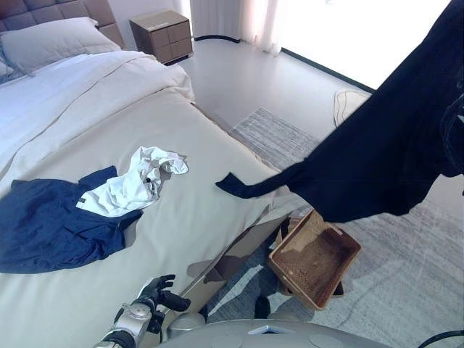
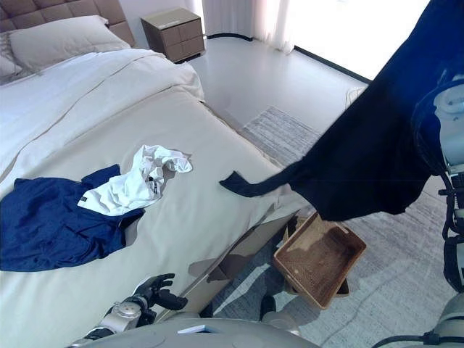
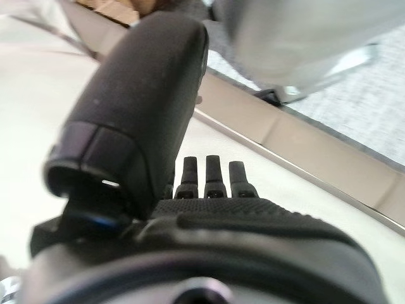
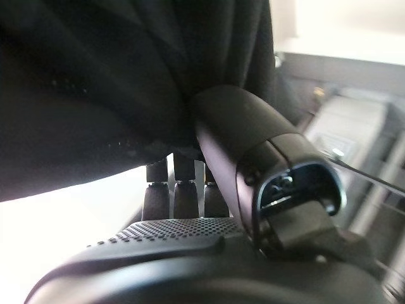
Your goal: Pick up the clothes from the bed and place them into the basket
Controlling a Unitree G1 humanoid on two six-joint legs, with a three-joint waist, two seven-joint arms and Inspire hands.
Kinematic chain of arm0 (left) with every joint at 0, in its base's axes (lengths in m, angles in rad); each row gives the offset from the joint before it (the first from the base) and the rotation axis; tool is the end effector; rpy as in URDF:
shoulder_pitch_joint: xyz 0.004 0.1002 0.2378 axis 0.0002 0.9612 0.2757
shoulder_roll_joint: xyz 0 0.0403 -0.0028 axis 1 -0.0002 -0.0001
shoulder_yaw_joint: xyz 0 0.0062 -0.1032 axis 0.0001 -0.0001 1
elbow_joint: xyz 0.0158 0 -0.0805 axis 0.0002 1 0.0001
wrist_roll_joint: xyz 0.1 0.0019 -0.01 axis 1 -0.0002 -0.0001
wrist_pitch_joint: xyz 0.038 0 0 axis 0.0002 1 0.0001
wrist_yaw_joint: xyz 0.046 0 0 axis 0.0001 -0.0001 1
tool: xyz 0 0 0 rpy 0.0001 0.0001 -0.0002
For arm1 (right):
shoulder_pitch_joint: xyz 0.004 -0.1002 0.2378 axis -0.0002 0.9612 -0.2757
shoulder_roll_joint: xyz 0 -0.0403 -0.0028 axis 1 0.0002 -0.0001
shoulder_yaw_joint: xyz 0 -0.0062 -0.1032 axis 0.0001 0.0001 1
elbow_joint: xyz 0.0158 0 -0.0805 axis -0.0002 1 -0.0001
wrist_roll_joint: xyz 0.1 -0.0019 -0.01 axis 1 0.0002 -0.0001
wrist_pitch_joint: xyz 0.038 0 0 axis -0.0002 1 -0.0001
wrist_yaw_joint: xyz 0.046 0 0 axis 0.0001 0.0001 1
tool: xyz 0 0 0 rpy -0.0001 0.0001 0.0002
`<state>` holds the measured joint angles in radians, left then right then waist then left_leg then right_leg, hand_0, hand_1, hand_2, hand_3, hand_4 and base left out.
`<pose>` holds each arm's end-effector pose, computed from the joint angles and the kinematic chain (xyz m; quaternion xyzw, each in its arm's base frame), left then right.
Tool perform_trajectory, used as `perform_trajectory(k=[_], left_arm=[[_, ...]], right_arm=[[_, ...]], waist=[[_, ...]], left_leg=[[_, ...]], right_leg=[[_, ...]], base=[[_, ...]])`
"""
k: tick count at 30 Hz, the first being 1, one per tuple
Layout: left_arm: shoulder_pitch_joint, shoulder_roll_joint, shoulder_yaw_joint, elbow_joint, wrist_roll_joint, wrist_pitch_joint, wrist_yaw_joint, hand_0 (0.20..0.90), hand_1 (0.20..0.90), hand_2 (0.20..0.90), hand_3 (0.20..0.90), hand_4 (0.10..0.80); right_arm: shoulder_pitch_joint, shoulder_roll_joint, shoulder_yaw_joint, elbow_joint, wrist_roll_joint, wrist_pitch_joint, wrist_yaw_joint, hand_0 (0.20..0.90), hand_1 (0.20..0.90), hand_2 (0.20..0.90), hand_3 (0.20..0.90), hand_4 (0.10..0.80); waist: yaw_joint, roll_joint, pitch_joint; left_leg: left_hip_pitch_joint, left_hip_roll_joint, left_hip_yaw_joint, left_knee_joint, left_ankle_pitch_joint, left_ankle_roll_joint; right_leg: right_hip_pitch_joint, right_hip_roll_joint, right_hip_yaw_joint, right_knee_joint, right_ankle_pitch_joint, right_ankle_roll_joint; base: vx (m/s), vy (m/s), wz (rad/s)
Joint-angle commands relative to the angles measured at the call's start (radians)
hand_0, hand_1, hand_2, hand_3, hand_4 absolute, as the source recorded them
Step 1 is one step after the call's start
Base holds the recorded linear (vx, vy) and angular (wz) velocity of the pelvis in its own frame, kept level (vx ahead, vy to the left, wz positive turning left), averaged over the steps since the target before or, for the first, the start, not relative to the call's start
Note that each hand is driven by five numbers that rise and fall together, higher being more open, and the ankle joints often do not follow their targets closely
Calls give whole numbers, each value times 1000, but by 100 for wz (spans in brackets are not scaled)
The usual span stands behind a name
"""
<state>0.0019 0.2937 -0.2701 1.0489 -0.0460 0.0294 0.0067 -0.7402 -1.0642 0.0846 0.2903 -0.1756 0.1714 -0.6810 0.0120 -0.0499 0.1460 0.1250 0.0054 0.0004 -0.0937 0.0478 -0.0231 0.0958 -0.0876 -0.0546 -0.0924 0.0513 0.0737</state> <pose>0.0980 0.2242 -0.1043 0.1750 0.5213 -0.0257 0.8348 0.2745 -0.3099 0.2769 -0.4586 -0.2989 -0.4516 0.7045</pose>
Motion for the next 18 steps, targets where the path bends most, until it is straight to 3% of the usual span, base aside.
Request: perform_trajectory(k=[1,11,18], left_arm=[[-37,54,-31,36,33,-17,-11,900,900,900,900,800],[-34,50,-24,47,39,-38,-27,900,900,900,900,800],[-36,45,-32,36,39,-67,-28,900,900,900,900,800]], right_arm=[[-75,-58,-72,-7,-17,-49,1,300,300,300,200,100],[194,84,-178,1,-44,-98,84,300,300,300,200,100],[309,183,-162,33,-59,-72,136,300,300,300,200,100]], waist=[[24,-40,-88],[-17,-9,-69],[-35,10,-40]], left_leg=[[19,-22,2,18,-106,26],[21,-11,30,14,-100,27],[11,-9,36,11,-93,26]], right_leg=[[10,10,-1,49,-30,18],[-3,14,26,62,-31,15],[-19,13,30,67,-29,15]], base=[[-21,-47,-5],[-2,-41,-8],[10,-70,-3]])
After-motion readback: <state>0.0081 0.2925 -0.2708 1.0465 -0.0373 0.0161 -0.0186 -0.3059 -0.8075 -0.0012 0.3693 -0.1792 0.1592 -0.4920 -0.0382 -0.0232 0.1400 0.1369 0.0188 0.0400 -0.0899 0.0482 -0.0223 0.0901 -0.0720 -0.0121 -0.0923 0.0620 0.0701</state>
